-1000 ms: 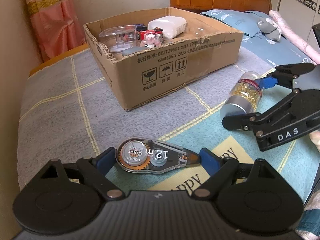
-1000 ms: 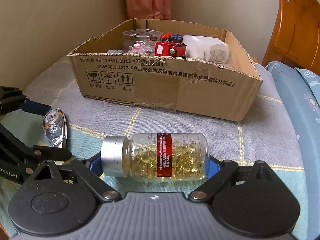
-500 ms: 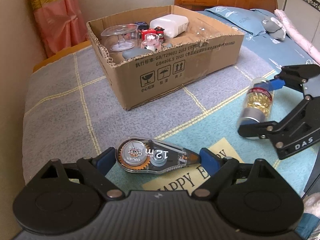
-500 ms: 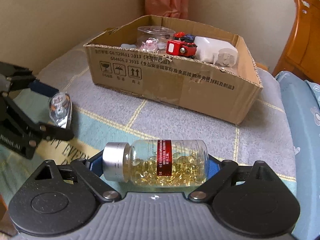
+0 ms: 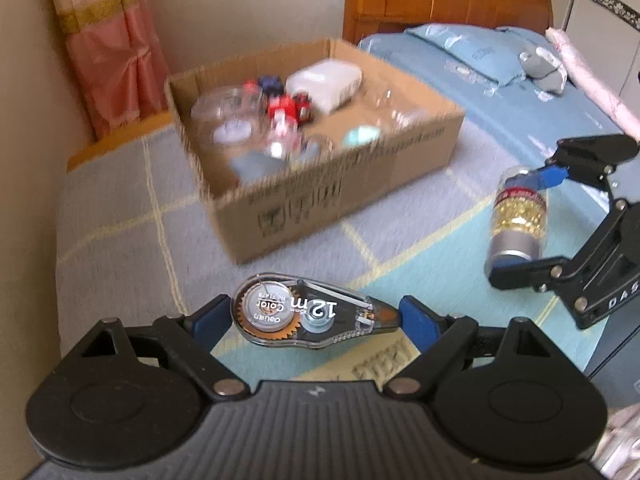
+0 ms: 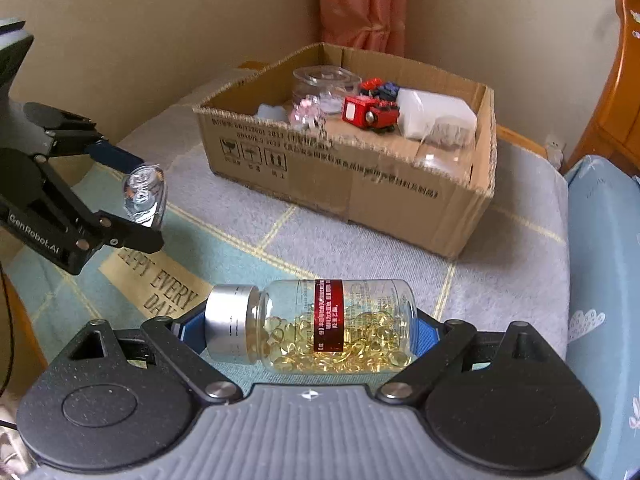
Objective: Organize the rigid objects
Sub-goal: 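Release the tape dispenser into the box with the left gripper while the right drops the bottle in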
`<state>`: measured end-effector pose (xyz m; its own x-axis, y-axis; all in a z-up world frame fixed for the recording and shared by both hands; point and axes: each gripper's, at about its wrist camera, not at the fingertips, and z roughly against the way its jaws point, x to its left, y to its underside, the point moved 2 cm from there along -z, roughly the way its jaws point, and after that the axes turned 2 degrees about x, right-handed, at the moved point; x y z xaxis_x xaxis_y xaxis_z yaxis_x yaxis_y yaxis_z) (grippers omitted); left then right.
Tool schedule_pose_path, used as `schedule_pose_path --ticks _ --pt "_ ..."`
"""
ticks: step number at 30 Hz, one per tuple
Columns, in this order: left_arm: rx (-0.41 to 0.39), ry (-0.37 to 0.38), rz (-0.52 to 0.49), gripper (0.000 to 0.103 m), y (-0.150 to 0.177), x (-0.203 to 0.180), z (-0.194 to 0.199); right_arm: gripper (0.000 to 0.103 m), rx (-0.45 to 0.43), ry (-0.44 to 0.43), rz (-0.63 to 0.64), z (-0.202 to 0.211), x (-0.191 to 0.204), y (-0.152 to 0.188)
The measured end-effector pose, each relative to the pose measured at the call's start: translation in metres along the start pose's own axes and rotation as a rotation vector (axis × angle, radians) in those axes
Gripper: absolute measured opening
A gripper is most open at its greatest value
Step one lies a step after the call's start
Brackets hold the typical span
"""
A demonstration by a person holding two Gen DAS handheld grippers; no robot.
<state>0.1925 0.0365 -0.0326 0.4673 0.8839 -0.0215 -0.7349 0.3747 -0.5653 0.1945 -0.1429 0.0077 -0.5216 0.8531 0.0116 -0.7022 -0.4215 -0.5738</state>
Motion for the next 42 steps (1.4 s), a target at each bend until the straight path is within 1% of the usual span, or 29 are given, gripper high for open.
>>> schedule_pose_path --ticks 5,10,15,18,20,24,26,27,30,34,38,40,42 --pt "-0.047 0.0 0.008 0.089 -0.036 -0.001 0.01 0.096 -0.054 0.0 0.017 0.016 -0.007 -0.017" --pt "-0.085 -0.009 0.012 0.089 -0.076 0.006 0.004 0.096 -0.106 0.002 0.03 0.027 -0.015 -0.038" --pt "-0.089 -0.021 0.068 0.089 -0.105 0.019 -0.013 0.096 -0.145 0.015 0.039 0.034 -0.023 -0.058" --pt "-0.089 -0.044 0.107 0.089 -0.115 0.027 -0.025 0.096 -0.153 0.02 0.04 0.035 -0.027 -0.066" --pt "-0.103 -0.054 0.156 0.089 -0.12 0.035 -0.032 0.096 -0.156 0.024 0.041 0.035 -0.028 -0.069" --pt "-0.109 -0.061 0.241 0.093 -0.118 0.048 -0.037 0.096 -0.161 0.025 0.038 0.034 -0.029 -0.072" --pt "-0.106 -0.051 0.254 0.093 -0.114 0.05 -0.036 0.096 -0.162 0.027 0.037 0.033 -0.029 -0.073" --pt "-0.104 -0.058 0.255 0.093 -0.111 0.05 -0.034 0.096 -0.162 0.029 0.037 0.033 -0.029 -0.073" --pt "-0.118 -0.082 0.226 0.094 -0.104 0.047 -0.027 0.096 -0.16 0.032 0.032 0.031 -0.032 -0.076" --pt "-0.155 -0.145 0.162 0.098 -0.091 0.04 -0.011 0.096 -0.153 0.035 0.017 0.027 -0.038 -0.083" --pt "-0.193 -0.187 0.111 0.101 -0.075 0.035 0.007 0.096 -0.15 0.04 0.001 0.019 -0.043 -0.096" --pt "-0.206 -0.206 0.098 0.101 -0.066 0.032 0.014 0.096 -0.146 0.043 -0.003 0.014 -0.045 -0.103" --pt "-0.216 -0.218 0.105 0.101 -0.056 0.032 0.02 0.096 -0.14 0.043 0.0 0.006 -0.047 -0.111"
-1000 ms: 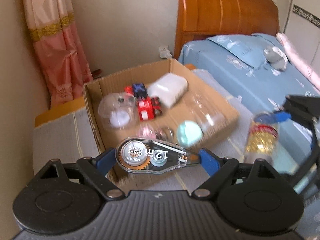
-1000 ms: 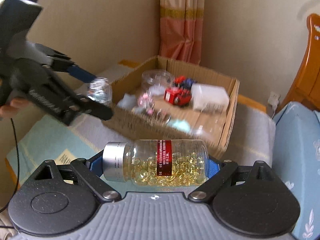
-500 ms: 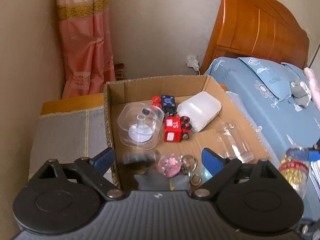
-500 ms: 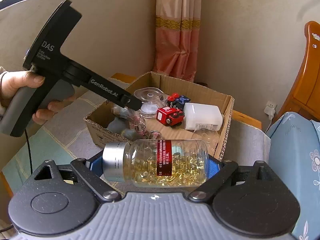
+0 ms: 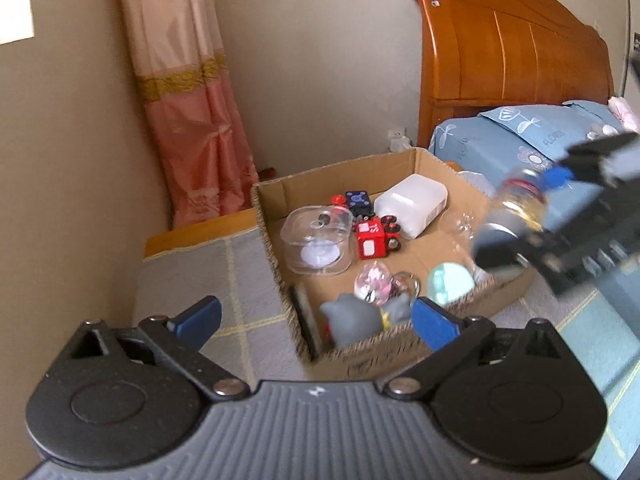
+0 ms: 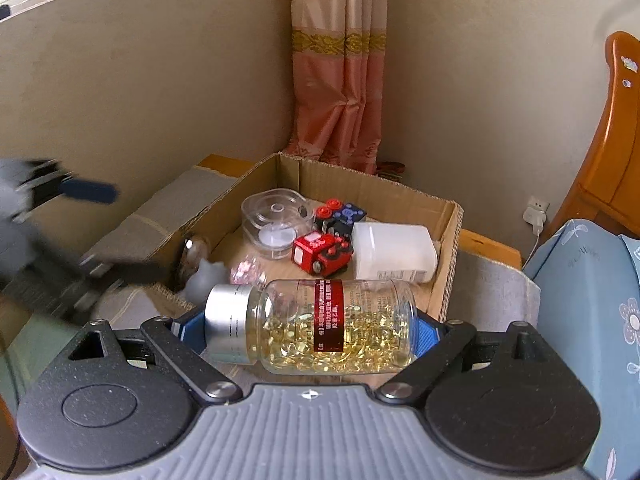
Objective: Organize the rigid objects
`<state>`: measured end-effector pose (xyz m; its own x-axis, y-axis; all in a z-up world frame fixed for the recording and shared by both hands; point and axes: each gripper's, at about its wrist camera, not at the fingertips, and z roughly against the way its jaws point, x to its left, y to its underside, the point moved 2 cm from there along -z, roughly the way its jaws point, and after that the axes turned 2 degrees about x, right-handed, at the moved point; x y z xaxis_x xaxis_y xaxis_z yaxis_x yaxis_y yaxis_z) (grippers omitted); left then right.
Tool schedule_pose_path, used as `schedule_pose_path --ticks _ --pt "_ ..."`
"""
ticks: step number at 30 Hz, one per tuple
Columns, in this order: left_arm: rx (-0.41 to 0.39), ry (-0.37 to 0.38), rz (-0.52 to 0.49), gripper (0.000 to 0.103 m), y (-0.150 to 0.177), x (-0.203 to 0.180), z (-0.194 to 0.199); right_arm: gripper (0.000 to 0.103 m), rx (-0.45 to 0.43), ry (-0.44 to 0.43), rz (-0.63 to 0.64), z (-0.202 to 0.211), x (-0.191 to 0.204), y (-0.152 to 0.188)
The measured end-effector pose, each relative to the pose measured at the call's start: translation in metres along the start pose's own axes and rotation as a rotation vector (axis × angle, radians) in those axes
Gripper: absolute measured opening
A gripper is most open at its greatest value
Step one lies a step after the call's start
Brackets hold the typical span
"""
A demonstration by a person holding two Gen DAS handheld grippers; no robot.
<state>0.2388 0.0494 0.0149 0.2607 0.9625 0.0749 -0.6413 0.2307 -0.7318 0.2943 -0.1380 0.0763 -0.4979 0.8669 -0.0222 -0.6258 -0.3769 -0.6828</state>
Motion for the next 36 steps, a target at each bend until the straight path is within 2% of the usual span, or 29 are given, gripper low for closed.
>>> schedule_pose_path --ticks 10,14,16,17,25,28,32,36 --pt "-0.028 -0.034 0.089 0.101 0.03 0.005 0.026 0.096 0.094 0.019 0.066 -0.047 0.009 -0.031" --pt "-0.054 -0.076 0.057 0.101 0.037 0.0 0.034 0.096 0.111 0.039 0.082 -0.057 0.013 -0.036" --pt "-0.058 -0.082 0.049 0.101 0.038 -0.002 0.035 0.103 0.104 0.037 0.09 -0.059 0.014 -0.038" --pt "-0.058 -0.08 0.05 0.101 0.039 -0.002 0.036 0.103 0.095 0.044 0.097 -0.058 0.016 -0.039" --pt "-0.085 -0.102 0.063 0.101 0.04 -0.005 0.046 0.103 0.064 0.079 0.129 -0.039 0.025 -0.04" --pt "-0.08 -0.118 0.082 0.101 0.04 -0.005 0.05 0.103 0.047 0.083 0.102 -0.027 0.024 -0.038" --pt "-0.069 -0.158 0.096 0.101 0.042 -0.006 0.053 0.103 -0.016 0.086 0.047 0.001 0.02 -0.031" --pt "-0.043 -0.162 0.134 0.101 0.046 -0.009 0.054 0.103 -0.074 0.151 -0.032 0.03 0.016 -0.013"
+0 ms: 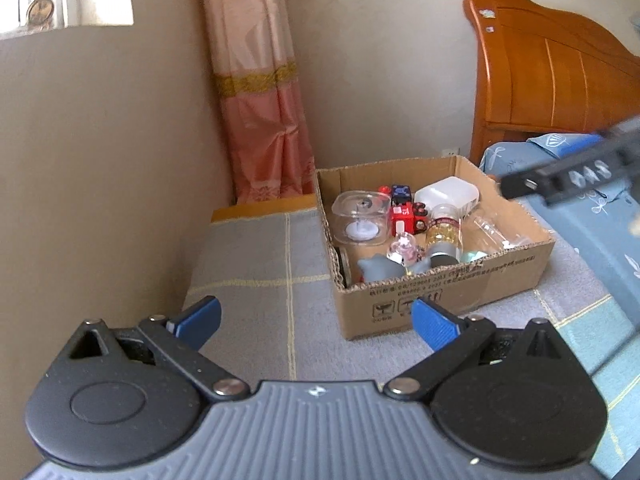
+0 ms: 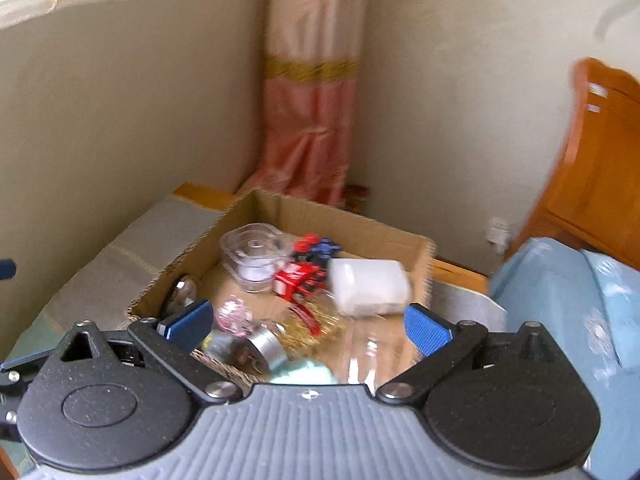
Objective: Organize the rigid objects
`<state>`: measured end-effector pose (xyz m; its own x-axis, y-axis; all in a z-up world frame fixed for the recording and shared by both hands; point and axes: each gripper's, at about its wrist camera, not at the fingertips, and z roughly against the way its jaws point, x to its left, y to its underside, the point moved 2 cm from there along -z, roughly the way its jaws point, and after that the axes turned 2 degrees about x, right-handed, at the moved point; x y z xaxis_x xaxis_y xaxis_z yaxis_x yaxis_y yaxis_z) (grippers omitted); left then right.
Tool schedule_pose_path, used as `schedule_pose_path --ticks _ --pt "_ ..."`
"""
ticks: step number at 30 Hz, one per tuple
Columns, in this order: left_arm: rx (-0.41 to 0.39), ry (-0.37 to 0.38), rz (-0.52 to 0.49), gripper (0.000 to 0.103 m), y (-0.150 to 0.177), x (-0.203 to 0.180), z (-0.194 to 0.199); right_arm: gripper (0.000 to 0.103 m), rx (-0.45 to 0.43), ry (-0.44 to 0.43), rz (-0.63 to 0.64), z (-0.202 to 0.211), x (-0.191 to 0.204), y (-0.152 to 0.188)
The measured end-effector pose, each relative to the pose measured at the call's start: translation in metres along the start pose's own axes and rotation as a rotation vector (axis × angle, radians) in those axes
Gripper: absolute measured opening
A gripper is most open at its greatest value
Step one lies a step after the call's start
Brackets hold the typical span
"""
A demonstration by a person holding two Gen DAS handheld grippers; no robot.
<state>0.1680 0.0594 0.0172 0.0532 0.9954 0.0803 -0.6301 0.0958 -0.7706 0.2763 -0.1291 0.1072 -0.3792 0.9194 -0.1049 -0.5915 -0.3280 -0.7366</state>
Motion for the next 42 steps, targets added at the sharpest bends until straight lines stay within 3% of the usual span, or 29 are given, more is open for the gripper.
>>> schedule_pose_path --ticks 6,13,42 --pt "0.054 0.014 0.071 0.101 0.008 -0.009 0.004 0.103 -0.025 0.128 -0.121 0.036 0.006 0.055" --pt "0.069 0.014 0.077 0.101 0.016 -0.026 0.023 0.103 0.045 0.165 -0.221 0.053 0.024 0.102" --pt "0.087 -0.028 0.063 0.101 0.016 -0.033 0.033 0.103 0.032 0.154 -0.22 0.069 0.033 0.107"
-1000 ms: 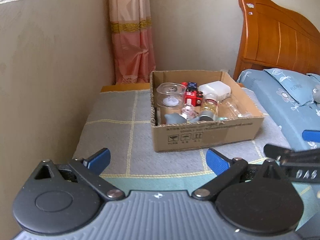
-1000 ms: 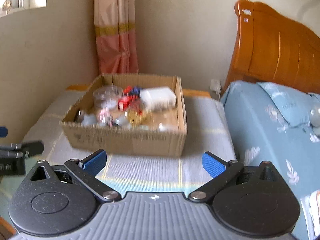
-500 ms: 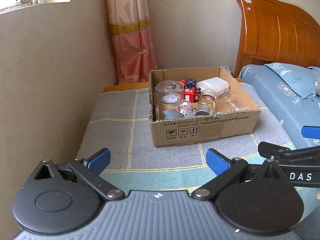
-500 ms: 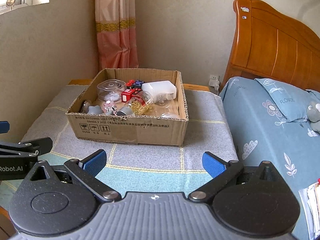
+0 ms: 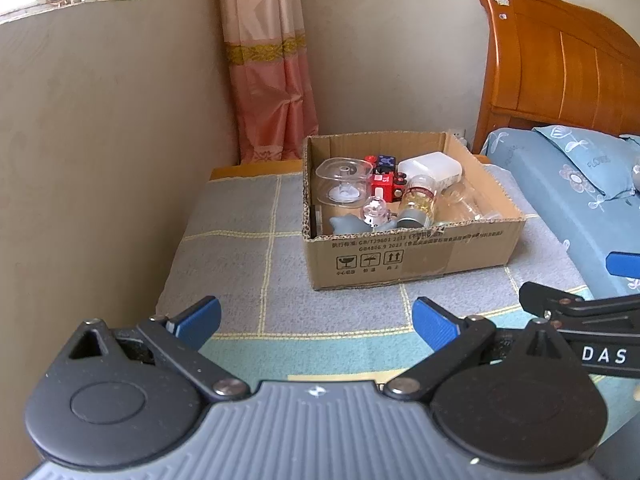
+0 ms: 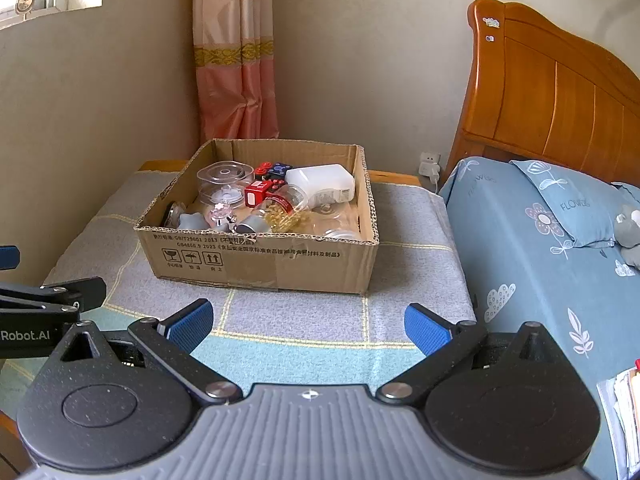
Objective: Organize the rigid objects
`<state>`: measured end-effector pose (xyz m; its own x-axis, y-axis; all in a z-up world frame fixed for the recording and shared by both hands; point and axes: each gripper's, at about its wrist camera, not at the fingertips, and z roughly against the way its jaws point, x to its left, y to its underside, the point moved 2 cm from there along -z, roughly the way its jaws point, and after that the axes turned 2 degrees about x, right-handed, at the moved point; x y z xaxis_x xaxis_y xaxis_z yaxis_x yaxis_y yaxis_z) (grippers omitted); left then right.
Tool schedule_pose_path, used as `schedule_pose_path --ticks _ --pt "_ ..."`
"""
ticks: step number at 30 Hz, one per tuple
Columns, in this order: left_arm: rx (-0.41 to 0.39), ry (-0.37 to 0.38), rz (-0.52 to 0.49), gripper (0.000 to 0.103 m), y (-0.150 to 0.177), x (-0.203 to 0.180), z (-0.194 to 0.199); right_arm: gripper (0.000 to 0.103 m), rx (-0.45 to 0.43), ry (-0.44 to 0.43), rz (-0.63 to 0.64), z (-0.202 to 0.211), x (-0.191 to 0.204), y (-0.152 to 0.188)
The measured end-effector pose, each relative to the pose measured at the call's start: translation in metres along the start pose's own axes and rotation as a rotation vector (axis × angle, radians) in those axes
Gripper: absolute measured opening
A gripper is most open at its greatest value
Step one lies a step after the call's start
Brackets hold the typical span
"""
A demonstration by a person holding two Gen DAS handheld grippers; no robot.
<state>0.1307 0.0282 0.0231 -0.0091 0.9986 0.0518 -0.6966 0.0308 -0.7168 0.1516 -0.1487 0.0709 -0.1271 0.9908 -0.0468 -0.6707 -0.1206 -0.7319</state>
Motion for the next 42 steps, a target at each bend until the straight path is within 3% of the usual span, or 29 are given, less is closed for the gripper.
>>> schedule_pose_path --ticks 42 --pt "0.003 -0.04 -0.003 0.101 -0.0035 -0.0021 0.0033 0.103 -0.012 0.007 0.009 0.0022 -0.0062 -0.0004"
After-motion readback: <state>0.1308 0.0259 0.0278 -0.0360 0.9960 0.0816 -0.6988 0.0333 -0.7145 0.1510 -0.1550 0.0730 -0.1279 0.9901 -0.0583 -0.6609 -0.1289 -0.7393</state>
